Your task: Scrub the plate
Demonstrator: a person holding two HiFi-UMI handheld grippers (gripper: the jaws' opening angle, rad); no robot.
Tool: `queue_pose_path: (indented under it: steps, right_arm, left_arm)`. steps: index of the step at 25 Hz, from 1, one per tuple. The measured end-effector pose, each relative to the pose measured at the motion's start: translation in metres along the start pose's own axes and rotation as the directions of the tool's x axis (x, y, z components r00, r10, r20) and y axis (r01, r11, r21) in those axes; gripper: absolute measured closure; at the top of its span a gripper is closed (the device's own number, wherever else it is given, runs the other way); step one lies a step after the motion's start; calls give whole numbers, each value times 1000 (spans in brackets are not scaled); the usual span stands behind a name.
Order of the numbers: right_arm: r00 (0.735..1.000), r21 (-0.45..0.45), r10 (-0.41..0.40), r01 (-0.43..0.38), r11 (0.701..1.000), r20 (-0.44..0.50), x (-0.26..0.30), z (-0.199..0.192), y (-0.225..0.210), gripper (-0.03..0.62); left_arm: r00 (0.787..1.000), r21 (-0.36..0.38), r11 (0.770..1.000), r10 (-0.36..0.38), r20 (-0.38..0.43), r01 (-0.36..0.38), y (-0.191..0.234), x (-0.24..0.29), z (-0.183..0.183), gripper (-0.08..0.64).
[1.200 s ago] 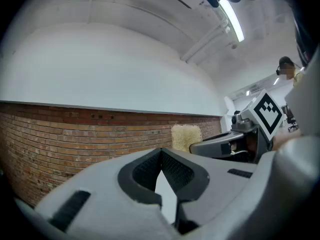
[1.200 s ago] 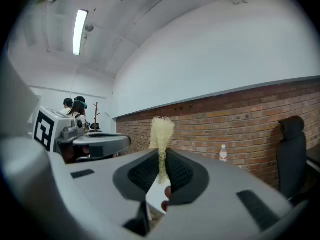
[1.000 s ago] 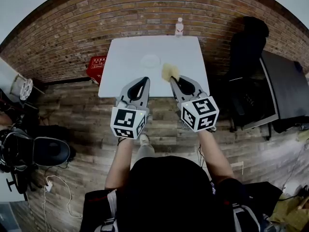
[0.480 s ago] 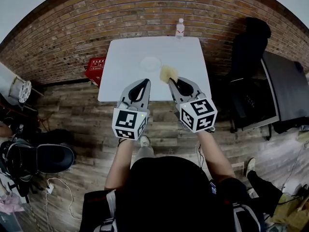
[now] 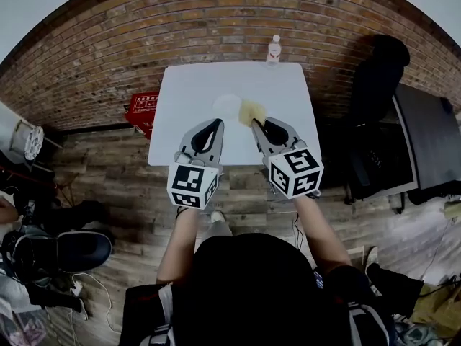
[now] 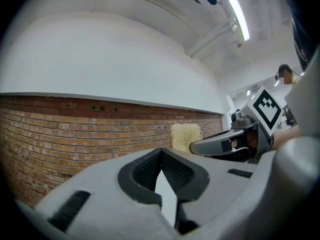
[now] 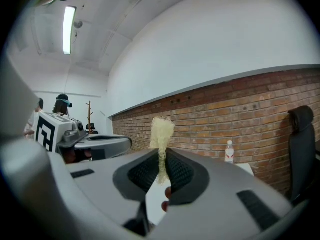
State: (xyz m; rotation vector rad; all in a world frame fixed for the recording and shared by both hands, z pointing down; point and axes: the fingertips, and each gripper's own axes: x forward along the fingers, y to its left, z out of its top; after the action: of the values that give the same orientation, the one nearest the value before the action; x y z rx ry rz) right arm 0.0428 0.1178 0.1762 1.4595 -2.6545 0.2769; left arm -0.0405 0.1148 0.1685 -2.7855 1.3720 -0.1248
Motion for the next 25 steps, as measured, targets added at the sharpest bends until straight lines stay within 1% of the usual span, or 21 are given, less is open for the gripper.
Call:
queue_pose_path:
  steps: [7, 15, 19, 25]
  right_arm:
    - [999, -2, -27, 27, 1000, -18, 51, 12, -5, 551]
    - [997, 13, -66, 66, 998, -31, 108, 21, 0, 551]
    - [996, 17, -82, 83, 996, -44, 133, 20, 7, 551]
    - [994, 28, -88, 90, 996, -64, 162, 14, 17, 551]
  left_arm:
    - [999, 7, 999, -36, 8, 36, 46, 25, 2, 541]
    - [997, -30, 997, -78, -7, 78, 105, 45, -6, 541]
    - [995, -52, 994, -101, -14, 100, 128, 46, -15, 541]
    - [990, -49, 990, -131, -44, 129, 150, 44, -27, 541]
